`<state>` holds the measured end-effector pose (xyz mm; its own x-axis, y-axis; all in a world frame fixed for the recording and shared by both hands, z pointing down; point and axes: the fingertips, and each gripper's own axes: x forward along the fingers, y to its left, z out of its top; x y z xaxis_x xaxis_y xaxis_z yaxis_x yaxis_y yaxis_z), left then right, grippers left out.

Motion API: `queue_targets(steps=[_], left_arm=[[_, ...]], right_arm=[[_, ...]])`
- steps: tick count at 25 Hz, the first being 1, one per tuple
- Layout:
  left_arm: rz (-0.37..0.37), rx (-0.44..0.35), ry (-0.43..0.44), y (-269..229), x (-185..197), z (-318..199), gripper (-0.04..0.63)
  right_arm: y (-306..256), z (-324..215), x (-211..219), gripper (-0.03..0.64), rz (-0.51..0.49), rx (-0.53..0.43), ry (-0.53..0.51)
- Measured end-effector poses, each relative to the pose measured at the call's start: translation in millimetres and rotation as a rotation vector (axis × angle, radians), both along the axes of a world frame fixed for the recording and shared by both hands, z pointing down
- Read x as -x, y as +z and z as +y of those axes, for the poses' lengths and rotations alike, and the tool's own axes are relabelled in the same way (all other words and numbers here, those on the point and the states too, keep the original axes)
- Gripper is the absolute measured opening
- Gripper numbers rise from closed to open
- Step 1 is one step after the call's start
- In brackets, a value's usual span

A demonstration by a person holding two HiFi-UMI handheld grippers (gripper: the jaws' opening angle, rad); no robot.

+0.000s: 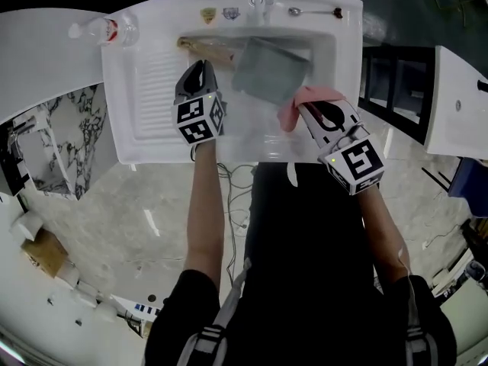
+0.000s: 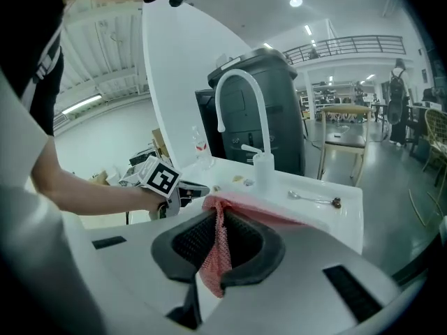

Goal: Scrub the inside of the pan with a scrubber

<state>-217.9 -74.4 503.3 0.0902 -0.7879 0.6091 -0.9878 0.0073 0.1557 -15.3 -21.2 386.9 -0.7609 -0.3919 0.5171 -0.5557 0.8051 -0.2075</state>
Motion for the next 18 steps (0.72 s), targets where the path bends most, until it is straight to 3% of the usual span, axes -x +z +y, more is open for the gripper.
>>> queue_targets(steps=[4, 6, 18], left_arm=[[-0.062, 0.001, 0.029, 12.8, 17.3, -17.1, 0.039], [-0.081, 0.003, 0.053, 17.8, 23.0, -24.6, 0.112], [-0.187, 0.095, 0.152, 53.8, 42.1, -53.3, 0.166]], right_arm=[[21.8, -7.8, 6.6, 0.041, 0.012, 0.018, -0.01], [30.6, -9.7, 9.9, 0.041, 0.017, 0.025, -0.018], [84.5, -22.5, 17.3, 0.041, 0.099, 0.066, -0.006]])
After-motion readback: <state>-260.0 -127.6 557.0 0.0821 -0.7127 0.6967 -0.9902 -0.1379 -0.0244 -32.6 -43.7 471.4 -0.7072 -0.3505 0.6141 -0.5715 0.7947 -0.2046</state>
